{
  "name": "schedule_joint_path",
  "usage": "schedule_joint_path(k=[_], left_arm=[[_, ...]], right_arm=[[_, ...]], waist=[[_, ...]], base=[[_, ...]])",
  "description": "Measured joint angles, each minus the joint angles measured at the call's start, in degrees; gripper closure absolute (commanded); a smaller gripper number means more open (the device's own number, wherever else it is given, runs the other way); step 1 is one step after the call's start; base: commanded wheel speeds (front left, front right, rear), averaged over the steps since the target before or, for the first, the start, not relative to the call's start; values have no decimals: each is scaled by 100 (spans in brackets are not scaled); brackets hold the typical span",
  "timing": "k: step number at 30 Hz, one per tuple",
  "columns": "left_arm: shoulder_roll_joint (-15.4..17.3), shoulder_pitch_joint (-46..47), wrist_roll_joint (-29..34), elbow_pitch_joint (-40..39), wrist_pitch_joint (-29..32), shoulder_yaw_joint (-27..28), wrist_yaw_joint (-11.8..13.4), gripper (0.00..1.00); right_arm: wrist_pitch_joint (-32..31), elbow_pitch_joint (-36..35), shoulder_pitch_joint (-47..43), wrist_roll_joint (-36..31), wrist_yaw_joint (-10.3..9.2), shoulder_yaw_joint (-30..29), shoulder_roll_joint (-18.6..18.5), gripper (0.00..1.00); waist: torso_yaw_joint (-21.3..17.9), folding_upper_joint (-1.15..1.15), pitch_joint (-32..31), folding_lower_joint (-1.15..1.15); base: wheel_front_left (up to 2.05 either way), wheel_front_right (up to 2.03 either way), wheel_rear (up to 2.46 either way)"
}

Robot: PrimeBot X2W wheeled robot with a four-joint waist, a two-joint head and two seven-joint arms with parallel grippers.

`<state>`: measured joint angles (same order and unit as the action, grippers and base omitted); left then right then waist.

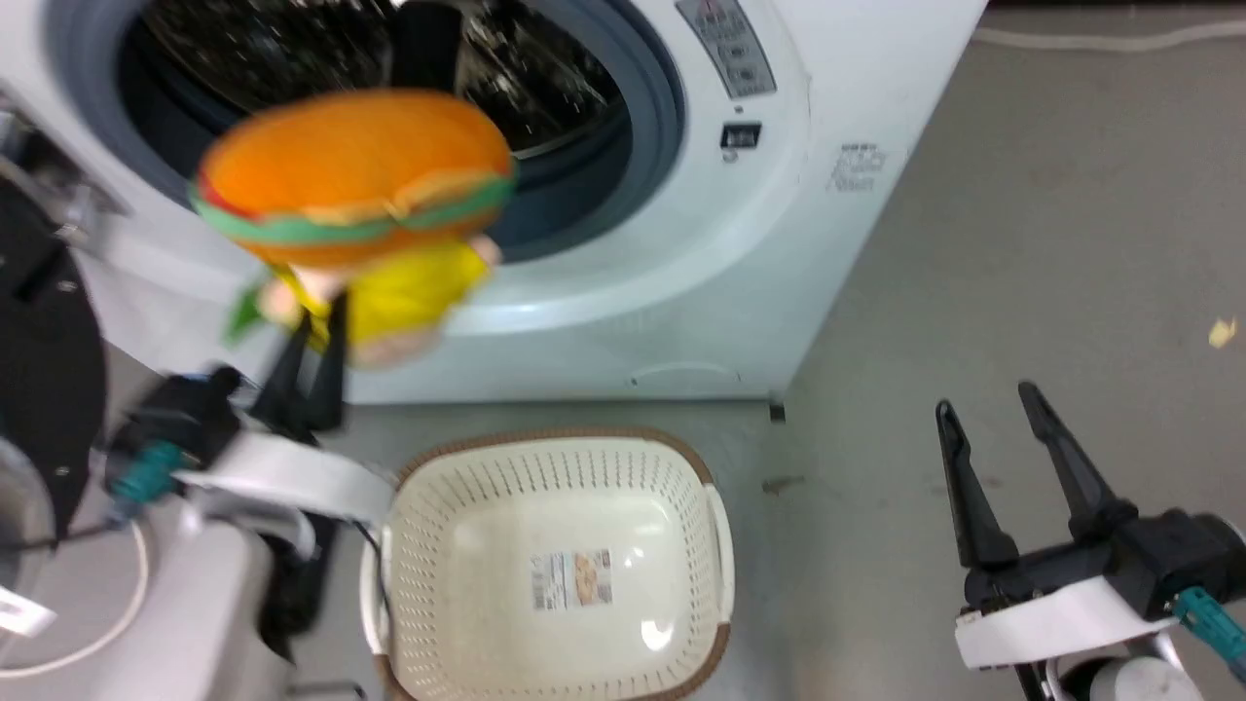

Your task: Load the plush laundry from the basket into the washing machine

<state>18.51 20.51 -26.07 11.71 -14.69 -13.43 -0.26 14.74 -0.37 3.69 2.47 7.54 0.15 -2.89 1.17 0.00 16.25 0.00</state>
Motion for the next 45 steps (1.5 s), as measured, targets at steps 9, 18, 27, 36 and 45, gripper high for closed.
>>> schedule_joint_path(k=[9, 18, 27, 36, 45], left_arm=[[552, 1475, 56, 382, 191, 626, -300, 100], [1315, 3492, 301, 1397, 984, 414, -553, 100], [1751, 4898, 414, 2638, 1767, -132, -697, 100], [1785, 5485, 261, 3624, 1783, -854, -698, 100], [1619, 5455, -47, 4089, 1230, -1389, -698, 0]], right_arm=[[1, -104, 378, 25, 0, 53, 1, 0], [0, -202, 644, 254, 0, 149, 1, 0], [1, -222, 769, 461, 0, 288, 1, 0], [1, -231, 859, 477, 0, 325, 1, 0], [0, -188, 861, 407, 0, 249, 1, 0]], waist=[[-383, 0, 892, -1], [-910, 0, 1771, -1], [-1370, 0, 2367, -1], [-1481, 0, 2698, 0], [-1359, 0, 2388, 0]], base=[[0, 0, 0], [0, 0, 0], [0, 0, 0], [0, 0, 0], [0, 0, 0]])
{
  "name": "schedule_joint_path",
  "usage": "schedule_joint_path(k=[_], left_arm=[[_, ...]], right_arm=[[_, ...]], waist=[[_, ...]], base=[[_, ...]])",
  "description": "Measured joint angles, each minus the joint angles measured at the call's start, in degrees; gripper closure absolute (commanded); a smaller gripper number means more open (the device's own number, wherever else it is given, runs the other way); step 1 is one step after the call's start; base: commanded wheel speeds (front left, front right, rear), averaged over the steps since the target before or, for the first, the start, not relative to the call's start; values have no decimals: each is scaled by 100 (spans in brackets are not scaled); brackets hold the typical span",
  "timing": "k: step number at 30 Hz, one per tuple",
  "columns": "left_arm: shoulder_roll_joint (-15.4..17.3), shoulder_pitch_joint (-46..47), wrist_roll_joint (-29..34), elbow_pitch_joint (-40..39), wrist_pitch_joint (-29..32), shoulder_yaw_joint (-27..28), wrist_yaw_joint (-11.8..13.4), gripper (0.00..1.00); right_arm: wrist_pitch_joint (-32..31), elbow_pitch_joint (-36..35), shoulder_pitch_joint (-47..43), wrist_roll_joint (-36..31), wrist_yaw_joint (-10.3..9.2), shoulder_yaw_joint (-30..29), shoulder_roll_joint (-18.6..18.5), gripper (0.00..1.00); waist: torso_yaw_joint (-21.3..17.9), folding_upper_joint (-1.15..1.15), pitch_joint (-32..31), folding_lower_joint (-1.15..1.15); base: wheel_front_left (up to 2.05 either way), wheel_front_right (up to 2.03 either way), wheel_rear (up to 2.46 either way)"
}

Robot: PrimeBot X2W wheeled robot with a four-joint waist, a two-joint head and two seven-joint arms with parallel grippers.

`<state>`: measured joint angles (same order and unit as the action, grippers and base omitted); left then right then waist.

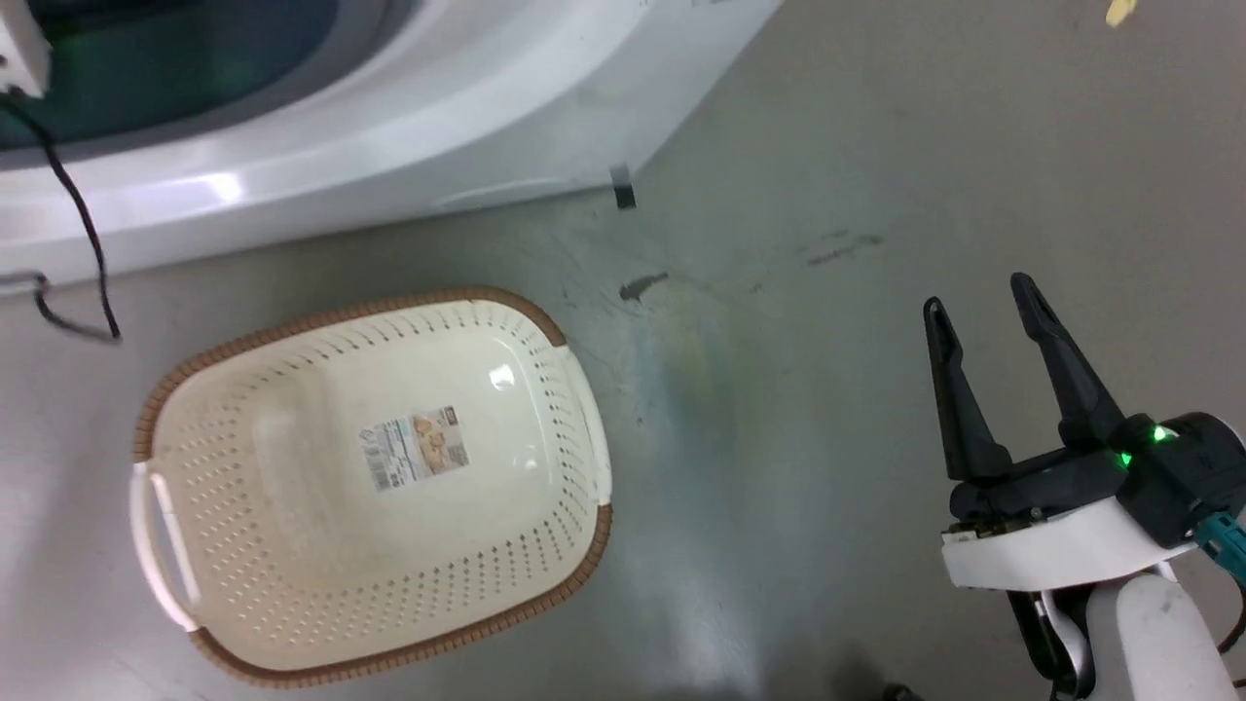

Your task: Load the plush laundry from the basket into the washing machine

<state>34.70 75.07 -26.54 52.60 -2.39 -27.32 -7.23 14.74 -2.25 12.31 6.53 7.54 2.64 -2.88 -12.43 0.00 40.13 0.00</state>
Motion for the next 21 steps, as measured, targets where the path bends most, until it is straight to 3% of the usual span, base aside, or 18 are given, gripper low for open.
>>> schedule_joint_path(k=[5, 14, 18, 21], left_arm=[[-197, -312, -194, 278, -376, -170, -1, 0], [-855, -1313, -428, 386, -1131, -386, -1, 0], [-1114, -2025, -581, -70, -1215, -222, 22, 0], [-1236, -2723, -576, -1022, -1230, 131, 222, 0]], right_arm=[[1, 56, -15, -141, 0, -107, 0, 0], [1, 215, -247, -367, 0, -382, -1, 0], [1, 283, -439, -464, 0, -415, 1, 0], [1, 301, -632, -468, 0, -442, -1, 0]], waist=[[129, 0, -402, 0], [523, 0, -1466, 1], [731, 0, -2033, 2], [903, 0, -2462, 2]], base=[[0, 0, 0], [0, 0, 0], [0, 0, 0], [0, 0, 0]])
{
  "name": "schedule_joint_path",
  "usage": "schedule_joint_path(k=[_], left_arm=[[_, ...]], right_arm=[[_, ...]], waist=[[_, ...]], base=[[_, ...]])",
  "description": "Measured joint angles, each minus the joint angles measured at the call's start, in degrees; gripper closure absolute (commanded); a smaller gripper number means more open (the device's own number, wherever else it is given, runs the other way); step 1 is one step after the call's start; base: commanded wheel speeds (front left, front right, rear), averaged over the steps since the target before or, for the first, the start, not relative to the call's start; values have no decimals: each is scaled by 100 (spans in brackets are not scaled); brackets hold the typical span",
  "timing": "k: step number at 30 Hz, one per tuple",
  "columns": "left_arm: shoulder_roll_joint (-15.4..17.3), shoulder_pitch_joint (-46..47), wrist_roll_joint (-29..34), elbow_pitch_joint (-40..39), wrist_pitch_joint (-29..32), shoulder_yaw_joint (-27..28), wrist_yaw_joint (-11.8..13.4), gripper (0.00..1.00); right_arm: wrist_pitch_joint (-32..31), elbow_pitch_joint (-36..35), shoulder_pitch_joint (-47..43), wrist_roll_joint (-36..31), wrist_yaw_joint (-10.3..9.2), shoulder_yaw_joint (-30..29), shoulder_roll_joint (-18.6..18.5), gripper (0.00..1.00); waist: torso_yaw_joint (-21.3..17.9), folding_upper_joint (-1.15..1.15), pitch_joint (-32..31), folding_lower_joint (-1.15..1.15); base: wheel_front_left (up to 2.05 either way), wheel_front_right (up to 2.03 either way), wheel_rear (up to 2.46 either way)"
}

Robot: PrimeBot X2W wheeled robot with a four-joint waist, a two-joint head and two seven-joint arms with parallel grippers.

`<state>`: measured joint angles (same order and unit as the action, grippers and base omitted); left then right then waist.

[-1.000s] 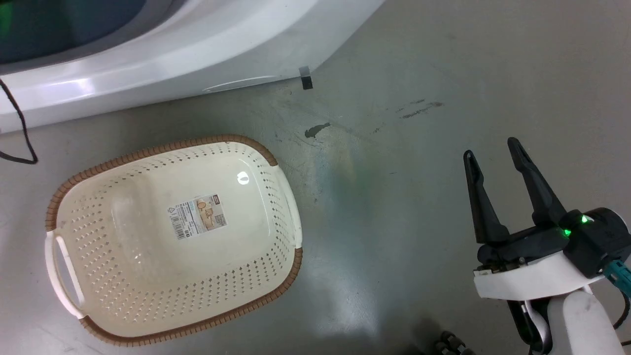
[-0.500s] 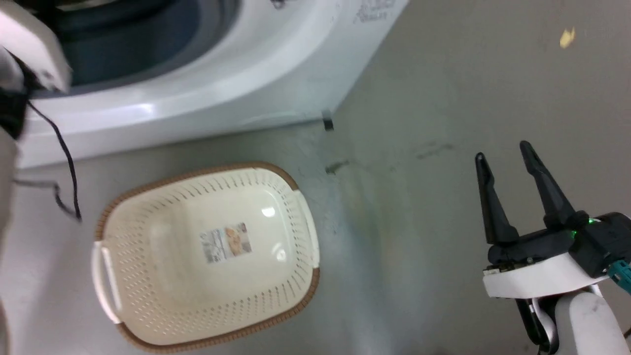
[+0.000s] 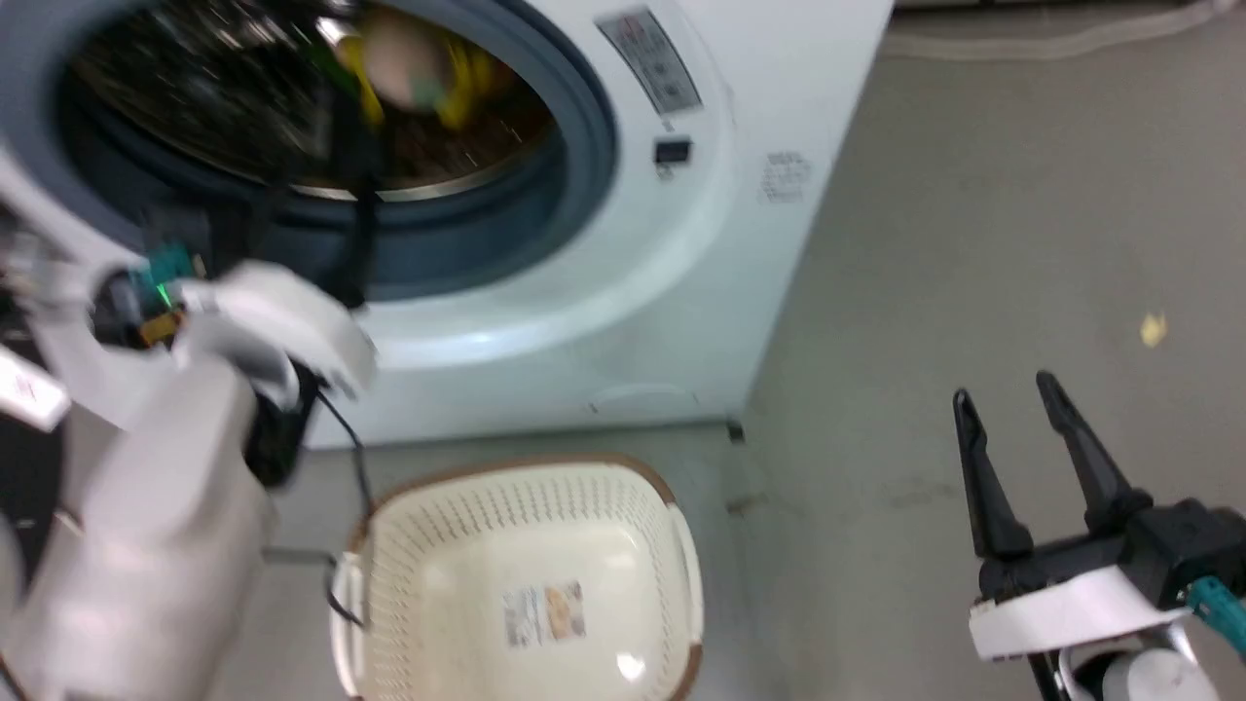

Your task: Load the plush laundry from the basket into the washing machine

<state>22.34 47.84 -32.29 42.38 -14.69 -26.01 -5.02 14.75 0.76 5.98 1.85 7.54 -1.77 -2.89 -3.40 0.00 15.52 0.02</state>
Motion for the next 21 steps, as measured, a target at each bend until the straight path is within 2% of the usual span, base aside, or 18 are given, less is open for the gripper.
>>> schedule_joint_path(k=[6, 7, 11, 16, 19, 21], left_arm=[[-298, -1956, 164, -1733, -5, 671, 397, 0], [-456, -2881, 354, -2224, -4, 835, 593, 0], [-702, -3805, 649, -2731, -5, 1032, 750, 0], [-950, -4667, 1211, -3337, -5, 1396, 1073, 0], [-1129, -5016, 1371, -3497, -5, 1528, 1079, 0], [-1217, -5149, 1437, -3467, -5, 1590, 987, 0]], right_arm=[[0, 20, -378, -19, 0, -1, 0, 0], [0, 31, -560, 9, 0, 23, 0, 0], [0, 46, -771, 40, 0, 86, 1, 0], [0, 80, -944, 130, 0, 162, 2, 0], [0, 102, -1032, 177, 0, 169, 1, 0], [0, 147, -1113, 188, 0, 175, 0, 0]], waist=[[368, 0, -742, 1], [552, 0, -1032, 0], [773, 0, -1332, 0], [949, 0, -1564, -1], [1001, 0, -1614, -2], [1039, 0, -1635, -2]], base=[[0, 0, 0], [0, 0, 0], [0, 0, 0], [0, 0, 0], [0, 0, 0], [0, 0, 0]])
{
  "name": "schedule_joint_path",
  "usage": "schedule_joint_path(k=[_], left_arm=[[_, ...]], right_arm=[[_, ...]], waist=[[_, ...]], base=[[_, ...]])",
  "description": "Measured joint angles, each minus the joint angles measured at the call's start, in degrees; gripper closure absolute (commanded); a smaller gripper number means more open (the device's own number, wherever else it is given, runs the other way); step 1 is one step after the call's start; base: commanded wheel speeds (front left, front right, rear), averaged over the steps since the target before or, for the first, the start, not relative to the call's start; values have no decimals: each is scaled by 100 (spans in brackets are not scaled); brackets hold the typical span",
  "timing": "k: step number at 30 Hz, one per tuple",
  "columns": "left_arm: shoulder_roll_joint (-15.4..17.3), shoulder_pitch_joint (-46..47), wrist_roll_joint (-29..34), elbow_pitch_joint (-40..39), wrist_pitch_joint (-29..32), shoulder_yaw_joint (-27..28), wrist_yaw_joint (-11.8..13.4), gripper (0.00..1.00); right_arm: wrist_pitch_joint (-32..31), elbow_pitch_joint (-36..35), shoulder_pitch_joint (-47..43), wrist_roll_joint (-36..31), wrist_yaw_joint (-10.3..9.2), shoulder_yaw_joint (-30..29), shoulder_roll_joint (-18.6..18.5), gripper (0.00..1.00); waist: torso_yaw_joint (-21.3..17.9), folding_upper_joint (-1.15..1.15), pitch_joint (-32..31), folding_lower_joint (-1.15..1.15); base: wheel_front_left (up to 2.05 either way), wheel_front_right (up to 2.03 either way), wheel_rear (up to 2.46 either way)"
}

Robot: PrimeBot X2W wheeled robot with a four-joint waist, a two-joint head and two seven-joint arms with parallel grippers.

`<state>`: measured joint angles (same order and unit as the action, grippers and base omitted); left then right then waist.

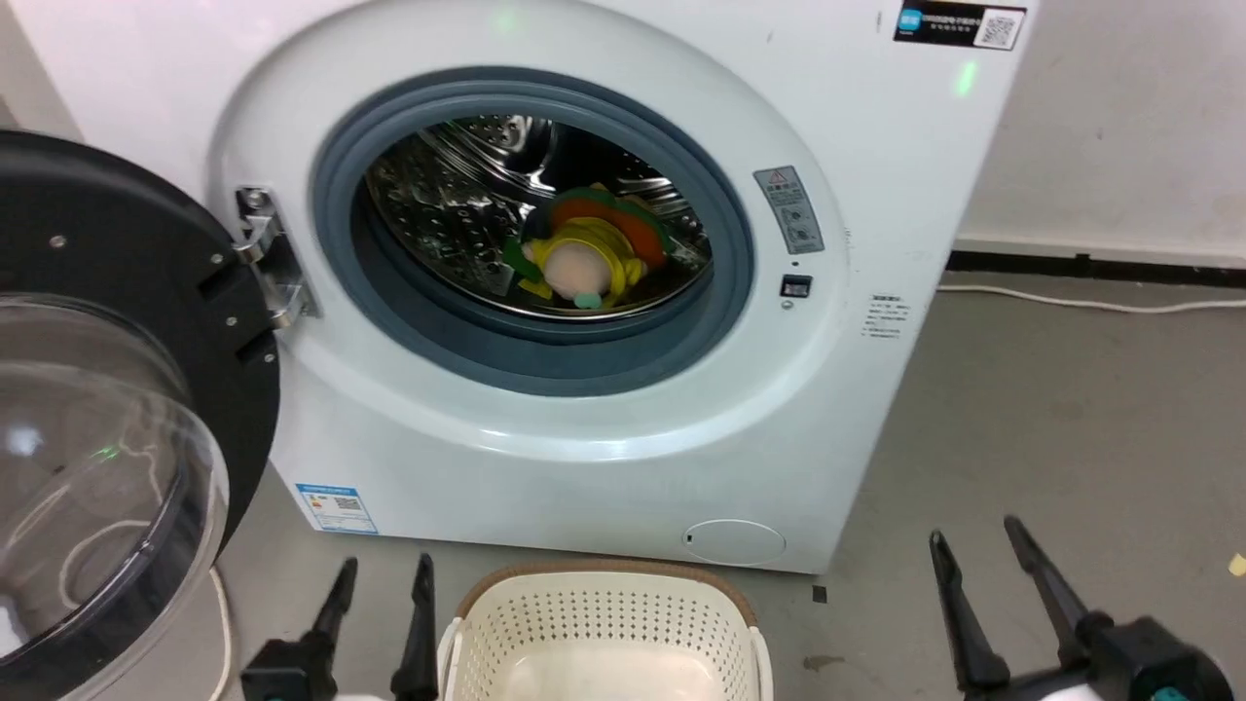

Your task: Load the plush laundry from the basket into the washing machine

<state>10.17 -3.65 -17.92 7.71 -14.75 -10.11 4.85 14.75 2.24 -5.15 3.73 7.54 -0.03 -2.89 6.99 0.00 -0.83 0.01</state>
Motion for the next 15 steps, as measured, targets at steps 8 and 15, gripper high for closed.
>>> schedule_joint_path(k=[8, 15], left_arm=[[-122, -34, 388, 255, 0, 93, -267, 0], [-231, -34, 777, 78, 0, 134, -492, 0]], right_arm=[[-1, 169, -258, 77, 0, 83, 1, 0], [0, 211, -258, 89, 0, 98, 1, 0]], waist=[[139, 0, -61, 0], [114, 0, -37, -1]], base=[[0, 0, 0], [0, 0, 0]])
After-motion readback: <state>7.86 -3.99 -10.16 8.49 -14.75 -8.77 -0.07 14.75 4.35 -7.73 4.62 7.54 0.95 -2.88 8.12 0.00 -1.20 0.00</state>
